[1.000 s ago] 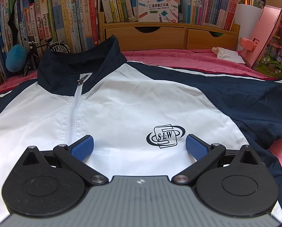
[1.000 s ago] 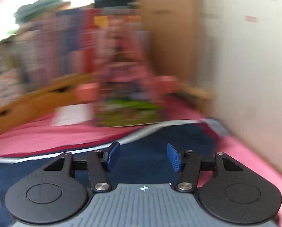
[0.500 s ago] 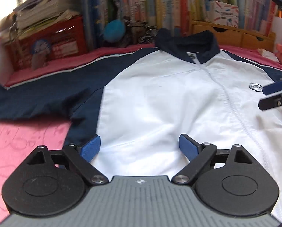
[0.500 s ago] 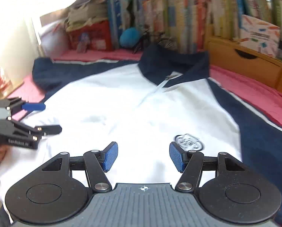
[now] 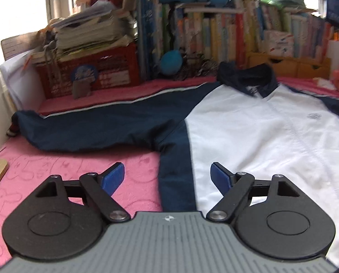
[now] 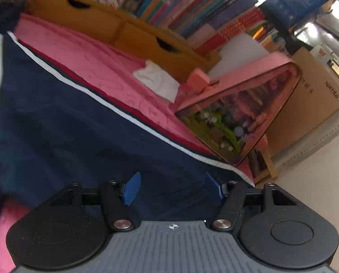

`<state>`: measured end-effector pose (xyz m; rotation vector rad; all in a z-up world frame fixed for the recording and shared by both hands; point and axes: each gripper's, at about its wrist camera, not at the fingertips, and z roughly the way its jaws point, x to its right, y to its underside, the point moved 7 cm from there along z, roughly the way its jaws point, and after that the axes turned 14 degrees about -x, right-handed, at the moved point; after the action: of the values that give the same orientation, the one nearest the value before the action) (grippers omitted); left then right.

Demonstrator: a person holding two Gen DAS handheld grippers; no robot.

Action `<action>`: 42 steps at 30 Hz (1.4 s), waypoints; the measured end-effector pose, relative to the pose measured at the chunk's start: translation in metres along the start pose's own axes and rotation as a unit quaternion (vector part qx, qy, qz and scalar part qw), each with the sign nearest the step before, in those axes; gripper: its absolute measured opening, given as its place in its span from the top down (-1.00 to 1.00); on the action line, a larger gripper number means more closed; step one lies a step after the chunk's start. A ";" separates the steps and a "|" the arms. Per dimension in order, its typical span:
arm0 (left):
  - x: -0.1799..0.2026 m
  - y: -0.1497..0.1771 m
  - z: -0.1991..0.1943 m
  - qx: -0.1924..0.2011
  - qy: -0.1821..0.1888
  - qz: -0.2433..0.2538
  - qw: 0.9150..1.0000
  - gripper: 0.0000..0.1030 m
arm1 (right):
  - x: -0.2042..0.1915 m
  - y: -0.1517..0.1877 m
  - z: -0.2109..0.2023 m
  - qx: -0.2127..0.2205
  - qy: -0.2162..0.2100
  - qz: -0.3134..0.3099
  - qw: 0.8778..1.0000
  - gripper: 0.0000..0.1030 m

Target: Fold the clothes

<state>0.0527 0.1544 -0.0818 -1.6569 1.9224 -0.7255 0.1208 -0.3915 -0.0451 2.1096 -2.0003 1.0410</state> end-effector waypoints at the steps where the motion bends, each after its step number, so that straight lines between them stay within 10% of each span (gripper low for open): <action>1: 0.009 -0.003 -0.004 0.001 0.027 0.002 1.000 -0.54 | 0.002 0.007 -0.026 0.024 -0.041 0.003 0.999 -0.45; 6: 0.063 -0.001 0.000 -0.019 0.133 0.005 0.991 -0.34 | -0.053 0.045 -0.133 0.103 -0.242 0.017 0.965 -0.61; 11: 0.097 0.003 0.044 -0.059 0.121 0.028 0.990 0.04 | -0.166 0.073 -0.152 0.098 -0.384 0.002 0.918 -0.42; 15: 0.106 -0.029 0.084 -0.060 0.079 0.038 0.994 0.11 | -0.234 0.029 -0.115 0.040 -0.373 0.000 0.927 0.46; 18: 0.116 -0.065 0.121 -0.061 0.056 0.041 0.996 0.11 | -0.256 -0.027 -0.089 0.039 -0.339 0.014 0.940 0.62; 27: 0.092 -0.155 0.221 -0.048 -0.031 -0.029 0.998 -0.39 | -0.254 -0.174 0.010 0.098 -0.248 0.066 0.962 0.63; 39: 0.077 -0.182 0.252 -0.067 -0.062 -0.079 0.993 -0.81 | -0.255 -0.204 0.031 0.103 -0.234 0.090 0.962 0.55; 42: 0.071 -0.178 0.241 -0.065 -0.042 -0.070 0.995 -0.56 | -0.255 -0.205 0.032 0.102 -0.233 0.092 0.963 0.52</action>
<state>0.3348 0.0448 -0.1407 -1.8859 1.8445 -0.5840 0.3357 -0.1525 -0.1142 2.5058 -2.4311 0.8638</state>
